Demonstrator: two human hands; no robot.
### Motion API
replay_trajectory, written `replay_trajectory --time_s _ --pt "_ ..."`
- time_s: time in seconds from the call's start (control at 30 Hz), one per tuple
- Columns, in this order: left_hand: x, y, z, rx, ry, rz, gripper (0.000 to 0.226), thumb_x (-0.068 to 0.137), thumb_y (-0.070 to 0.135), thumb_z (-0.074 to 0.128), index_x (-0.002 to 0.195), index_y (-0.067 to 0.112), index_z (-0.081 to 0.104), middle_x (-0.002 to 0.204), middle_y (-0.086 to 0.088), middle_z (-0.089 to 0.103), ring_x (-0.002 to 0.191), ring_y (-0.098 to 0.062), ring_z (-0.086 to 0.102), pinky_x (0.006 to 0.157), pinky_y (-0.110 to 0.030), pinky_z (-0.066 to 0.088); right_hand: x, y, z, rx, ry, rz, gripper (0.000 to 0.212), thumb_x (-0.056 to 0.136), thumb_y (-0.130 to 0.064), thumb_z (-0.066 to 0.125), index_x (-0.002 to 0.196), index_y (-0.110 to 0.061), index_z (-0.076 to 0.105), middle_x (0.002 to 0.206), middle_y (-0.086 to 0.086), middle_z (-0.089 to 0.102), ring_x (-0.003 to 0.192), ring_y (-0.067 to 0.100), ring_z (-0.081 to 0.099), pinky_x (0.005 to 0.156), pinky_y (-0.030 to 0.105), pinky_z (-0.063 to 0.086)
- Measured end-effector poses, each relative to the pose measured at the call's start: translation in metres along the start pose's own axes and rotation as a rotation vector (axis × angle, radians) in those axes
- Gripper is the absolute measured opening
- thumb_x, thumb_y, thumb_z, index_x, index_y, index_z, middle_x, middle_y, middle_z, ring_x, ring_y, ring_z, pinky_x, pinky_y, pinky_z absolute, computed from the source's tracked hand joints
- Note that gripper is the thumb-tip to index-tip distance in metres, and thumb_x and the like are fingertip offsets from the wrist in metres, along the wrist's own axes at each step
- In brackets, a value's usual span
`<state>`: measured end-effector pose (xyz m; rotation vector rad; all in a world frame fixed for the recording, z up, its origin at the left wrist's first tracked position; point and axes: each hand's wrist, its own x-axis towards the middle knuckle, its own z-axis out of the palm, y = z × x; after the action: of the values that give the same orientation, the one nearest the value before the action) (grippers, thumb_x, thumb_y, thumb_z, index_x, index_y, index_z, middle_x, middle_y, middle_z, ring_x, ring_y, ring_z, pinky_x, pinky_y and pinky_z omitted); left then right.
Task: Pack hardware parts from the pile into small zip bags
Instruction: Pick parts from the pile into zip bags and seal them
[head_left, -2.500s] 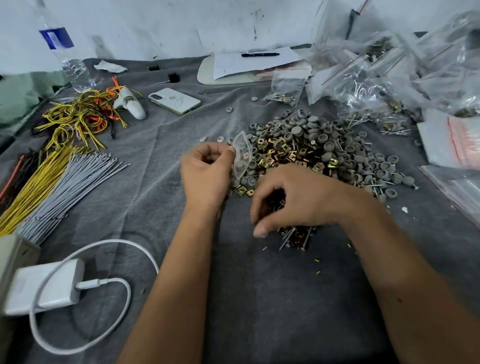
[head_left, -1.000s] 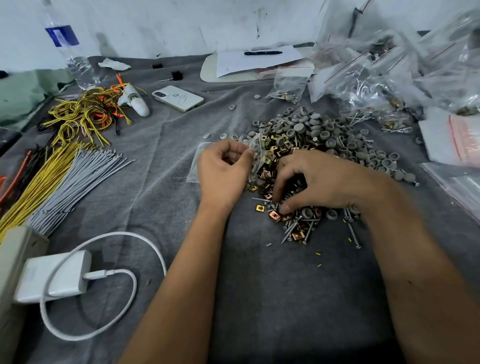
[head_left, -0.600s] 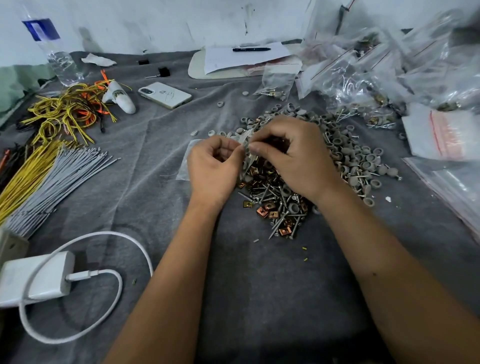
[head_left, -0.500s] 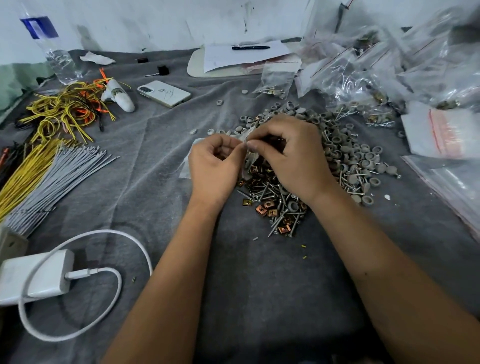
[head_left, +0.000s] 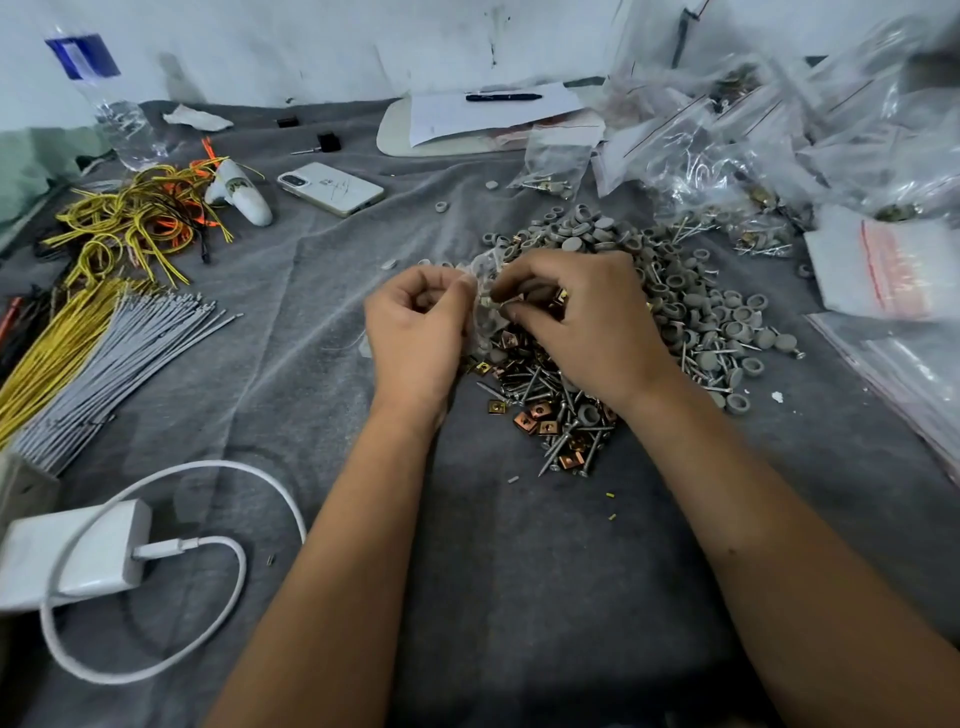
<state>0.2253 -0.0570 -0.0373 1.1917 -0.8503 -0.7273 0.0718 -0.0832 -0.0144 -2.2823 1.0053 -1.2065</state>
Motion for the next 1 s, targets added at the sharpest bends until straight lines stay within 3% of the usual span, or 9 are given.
replay_trajectory --time_s 0.1,0.23,0.3,0.37,0.53,0.77,0.87,1.0 --pt "0.002 0.001 -0.003 0.009 0.074 0.007 0.019 0.092 -0.001 0.068 0.077 0.010 0.069 0.053 0.007 0.058 0.046 -0.005 0.049 0.043 -0.018 0.041 0.002 0.001 -0.010 -0.029 -0.018 -0.010 0.018 0.079 -0.021 0.087 0.094 -0.023 0.078 0.086 -0.016 0.071 0.075 0.002 0.066 0.073 0.015 0.052" --pt "0.003 0.003 -0.006 0.003 0.173 0.027 0.021 0.091 0.002 0.070 0.074 0.015 0.069 0.054 0.008 0.058 0.048 -0.006 0.049 0.048 -0.021 0.042 0.001 -0.002 -0.010 -0.146 -0.430 -0.029 0.023 0.074 -0.049 0.086 0.083 -0.029 0.077 0.086 -0.016 0.062 0.091 0.008 0.052 0.083 0.034 0.046" --pt "0.004 0.004 -0.009 -0.008 0.183 0.057 0.016 0.088 0.010 0.071 0.074 0.016 0.070 0.057 0.007 0.059 0.052 -0.008 0.051 0.051 -0.024 0.043 0.000 -0.003 -0.005 -0.250 -0.588 -0.014 0.028 0.071 -0.056 0.085 0.084 -0.033 0.074 0.089 -0.016 0.050 0.097 0.008 0.041 0.085 0.032 0.040" --pt "0.003 0.005 -0.010 0.015 0.165 0.073 0.010 0.084 0.018 0.072 0.074 0.019 0.071 0.061 0.005 0.061 0.057 -0.012 0.052 0.055 -0.027 0.042 -0.001 -0.003 -0.002 -0.295 -0.622 -0.015 0.029 0.072 -0.055 0.085 0.086 -0.034 0.072 0.091 -0.016 0.043 0.098 0.007 0.034 0.085 0.030 0.035" --pt "0.004 0.003 -0.009 0.093 0.162 0.077 0.010 0.084 0.017 0.072 0.074 0.020 0.072 0.064 0.001 0.065 0.060 -0.017 0.055 0.059 -0.031 0.047 -0.001 -0.001 0.000 -0.328 -0.619 -0.028 0.023 0.078 -0.049 0.083 0.090 -0.032 0.073 0.092 -0.016 0.041 0.101 0.007 0.029 0.089 0.027 0.032" --pt "0.008 -0.001 -0.010 0.063 0.201 0.026 0.013 0.086 0.015 0.073 0.073 0.018 0.072 0.057 0.004 0.060 0.053 -0.013 0.051 0.052 -0.029 0.043 0.000 0.000 -0.004 -0.227 -0.558 -0.016 0.013 0.088 -0.040 0.077 0.088 -0.028 0.071 0.093 -0.018 0.050 0.098 0.007 0.043 0.085 0.025 0.035" --pt "0.008 -0.003 -0.011 0.100 0.157 0.039 0.010 0.085 0.017 0.073 0.074 0.018 0.072 0.060 0.002 0.062 0.056 -0.015 0.053 0.056 -0.034 0.046 0.002 -0.001 -0.008 -0.031 -0.344 0.065 0.008 0.096 -0.027 0.070 0.096 -0.021 0.066 0.091 -0.015 0.065 0.087 0.000 0.061 0.079 0.019 0.048" --pt "0.004 -0.002 -0.006 0.263 0.015 0.115 0.017 0.087 0.014 0.075 0.073 0.023 0.071 0.059 0.009 0.064 0.054 -0.008 0.057 0.055 -0.026 0.046 0.003 -0.002 -0.011 -0.048 -0.079 0.033 0.005 0.090 -0.017 0.078 0.092 -0.014 0.074 0.082 -0.012 0.068 0.080 -0.001 0.064 0.073 0.009 0.046"
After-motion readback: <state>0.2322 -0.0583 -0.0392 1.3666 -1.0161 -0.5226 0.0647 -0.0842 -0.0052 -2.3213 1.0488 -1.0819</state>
